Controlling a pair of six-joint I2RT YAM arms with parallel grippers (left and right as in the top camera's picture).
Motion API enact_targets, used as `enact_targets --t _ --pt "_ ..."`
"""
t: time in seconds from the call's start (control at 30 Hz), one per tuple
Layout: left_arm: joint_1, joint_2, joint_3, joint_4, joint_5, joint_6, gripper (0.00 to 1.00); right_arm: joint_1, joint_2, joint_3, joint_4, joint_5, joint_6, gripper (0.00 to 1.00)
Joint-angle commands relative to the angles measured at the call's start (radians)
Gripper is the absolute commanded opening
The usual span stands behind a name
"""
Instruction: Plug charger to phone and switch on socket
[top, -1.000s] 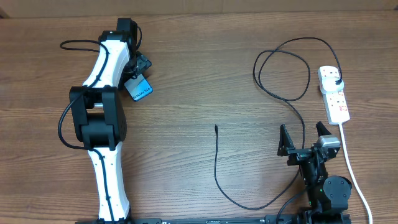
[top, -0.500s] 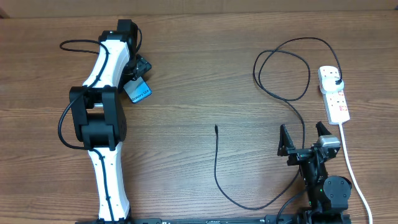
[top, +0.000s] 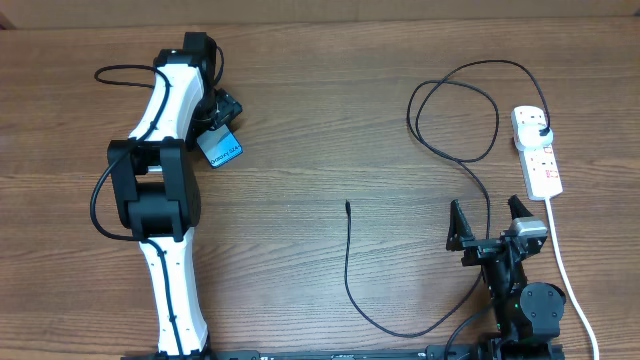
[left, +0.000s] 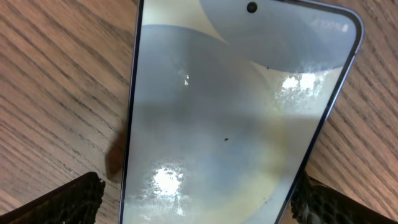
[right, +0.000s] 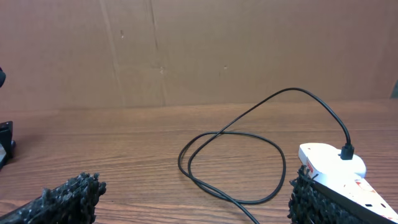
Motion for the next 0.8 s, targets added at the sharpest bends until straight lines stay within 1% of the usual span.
enact_targets --t 0.0,0.23,0.77 --pt "0.009 0.01 0.006 0.002 0.012 0.048 1.0 0.005 -0.009 -0.011 0.005 0.0 -0.003 1.0" --pt "0.01 0.011 0.006 0.002 0.012 0.074 1.0 0.005 -0.009 -0.011 0.005 0.0 -0.003 1.0" --pt "0.012 0.024 -0.007 0.001 0.017 0.073 1.0 0.005 -0.009 -0.011 0.005 0.0 -0.003 1.0"
